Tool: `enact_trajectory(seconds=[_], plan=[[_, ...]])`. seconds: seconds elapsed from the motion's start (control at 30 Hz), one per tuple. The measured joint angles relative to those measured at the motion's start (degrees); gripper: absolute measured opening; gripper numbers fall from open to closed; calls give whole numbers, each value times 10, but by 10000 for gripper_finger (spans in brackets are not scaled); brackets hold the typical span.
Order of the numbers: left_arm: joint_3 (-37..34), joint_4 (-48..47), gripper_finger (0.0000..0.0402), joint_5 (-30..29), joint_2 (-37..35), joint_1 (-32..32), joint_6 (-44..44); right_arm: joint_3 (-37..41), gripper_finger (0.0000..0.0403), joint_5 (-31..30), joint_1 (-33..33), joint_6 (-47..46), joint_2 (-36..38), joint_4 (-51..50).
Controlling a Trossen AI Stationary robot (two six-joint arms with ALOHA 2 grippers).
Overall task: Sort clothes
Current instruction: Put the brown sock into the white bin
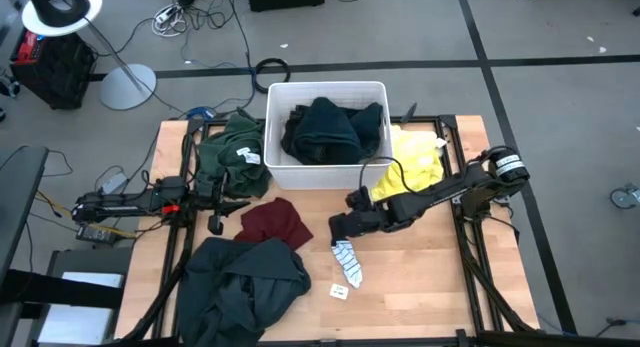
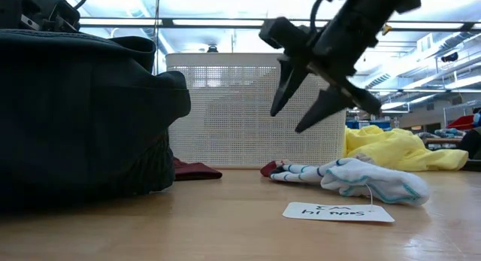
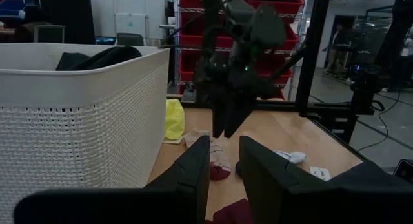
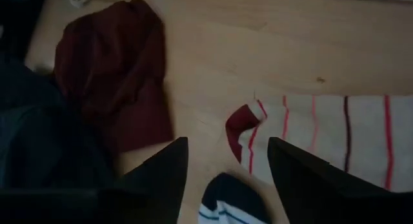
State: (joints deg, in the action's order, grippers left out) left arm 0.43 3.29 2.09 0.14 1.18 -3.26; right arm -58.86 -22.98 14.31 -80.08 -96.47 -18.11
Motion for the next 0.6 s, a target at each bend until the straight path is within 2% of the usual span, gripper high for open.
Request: enact_trajectory(seconds=[0.17, 0.33, 0.6], plan=[[0, 0, 89, 0, 0, 0, 0, 41, 263, -1, -4, -8, 0, 20], [0, 0, 89, 0, 0, 0, 0, 67, 302, -2, -11, 25, 0, 20], [0, 0, 89, 0, 0, 0, 0, 104, 308, 1, -13, 42, 0, 11]])
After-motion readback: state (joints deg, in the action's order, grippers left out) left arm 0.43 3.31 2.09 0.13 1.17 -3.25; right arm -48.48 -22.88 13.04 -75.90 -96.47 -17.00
